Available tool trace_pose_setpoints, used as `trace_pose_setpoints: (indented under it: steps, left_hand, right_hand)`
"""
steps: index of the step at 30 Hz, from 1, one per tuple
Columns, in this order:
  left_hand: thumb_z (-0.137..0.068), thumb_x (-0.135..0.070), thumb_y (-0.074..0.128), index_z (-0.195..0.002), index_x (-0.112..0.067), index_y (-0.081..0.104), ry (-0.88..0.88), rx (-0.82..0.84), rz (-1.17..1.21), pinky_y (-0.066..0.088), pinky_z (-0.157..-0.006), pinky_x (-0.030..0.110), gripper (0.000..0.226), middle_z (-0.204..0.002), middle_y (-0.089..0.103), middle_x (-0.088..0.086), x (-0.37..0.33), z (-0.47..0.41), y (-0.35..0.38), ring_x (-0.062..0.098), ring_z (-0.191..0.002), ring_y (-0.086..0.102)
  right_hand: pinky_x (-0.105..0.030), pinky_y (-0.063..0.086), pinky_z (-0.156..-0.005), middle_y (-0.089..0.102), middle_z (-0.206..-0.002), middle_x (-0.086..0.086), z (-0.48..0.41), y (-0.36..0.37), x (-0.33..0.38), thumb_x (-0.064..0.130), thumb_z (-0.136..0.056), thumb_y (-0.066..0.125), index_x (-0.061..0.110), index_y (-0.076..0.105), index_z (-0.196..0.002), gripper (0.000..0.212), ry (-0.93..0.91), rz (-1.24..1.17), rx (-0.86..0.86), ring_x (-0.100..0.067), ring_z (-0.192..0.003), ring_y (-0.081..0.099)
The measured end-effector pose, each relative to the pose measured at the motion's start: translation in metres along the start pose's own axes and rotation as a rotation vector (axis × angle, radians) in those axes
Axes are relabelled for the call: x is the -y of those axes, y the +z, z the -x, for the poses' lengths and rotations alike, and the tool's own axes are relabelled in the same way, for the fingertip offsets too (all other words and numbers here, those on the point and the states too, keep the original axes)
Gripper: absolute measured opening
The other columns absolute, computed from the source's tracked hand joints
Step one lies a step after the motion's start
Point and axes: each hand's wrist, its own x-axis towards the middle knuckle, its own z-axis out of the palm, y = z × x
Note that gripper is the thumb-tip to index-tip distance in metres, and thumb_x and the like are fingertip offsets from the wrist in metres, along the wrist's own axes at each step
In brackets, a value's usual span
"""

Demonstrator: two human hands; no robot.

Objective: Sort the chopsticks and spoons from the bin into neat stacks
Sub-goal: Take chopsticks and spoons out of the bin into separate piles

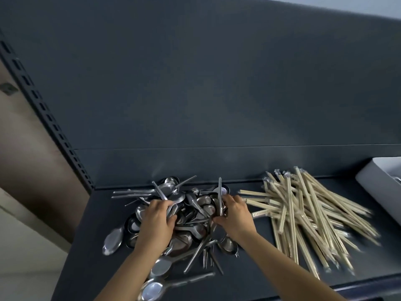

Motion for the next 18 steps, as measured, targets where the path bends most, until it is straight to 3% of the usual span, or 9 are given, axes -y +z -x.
trace_pose_setpoints:
  steps: [5,10,13,18]
  left_hand:
    - [-0.088,-0.019,0.064,-0.115,-0.016,0.063,0.000,-0.006,0.020,0.038,-0.088,0.022,0.027,-0.113,0.053,-0.001,0.002,0.000,0.002,0.016,-0.106,0.050]
    - [-0.088,-0.028,0.063,-0.102,-0.020,0.067,-0.045,-0.120,0.024,0.044,-0.072,0.026,0.017,-0.104,0.060,-0.004,-0.001,-0.001,-0.002,0.016,-0.098,0.055]
    - [-0.087,-0.030,0.063,-0.098,-0.021,0.068,-0.030,-0.148,0.020,0.051,-0.073,0.033,0.015,-0.099,0.062,-0.005,-0.002,-0.003,-0.005,0.017,-0.094,0.058]
    - [-0.085,-0.027,0.067,-0.098,-0.018,0.069,0.052,-0.180,-0.039,0.049,-0.072,0.031,0.016,-0.098,0.064,-0.003,-0.015,-0.008,-0.008,0.018,-0.092,0.059]
  right_hand:
    - [-0.033,0.042,-0.095,0.046,-0.124,-0.001,-0.001,0.000,-0.006,0.031,-0.078,0.073,0.022,0.037,-0.139,0.071,0.015,-0.015,0.011,-0.021,-0.122,0.042]
    - [-0.029,0.043,-0.092,0.048,-0.126,-0.002,-0.003,-0.004,-0.011,0.028,-0.075,0.076,0.017,0.045,-0.134,0.067,0.041,-0.112,-0.015,-0.021,-0.118,0.047]
    - [-0.030,0.046,-0.091,0.050,-0.123,-0.001,-0.005,-0.006,-0.015,0.025,-0.074,0.077,0.017,0.050,-0.129,0.062,0.036,-0.159,-0.036,-0.020,-0.115,0.052]
    - [-0.025,0.044,-0.086,0.049,-0.122,-0.001,-0.005,-0.020,-0.020,0.025,-0.077,0.075,0.017,0.043,-0.133,0.066,0.018,-0.185,-0.077,-0.019,-0.110,0.052]
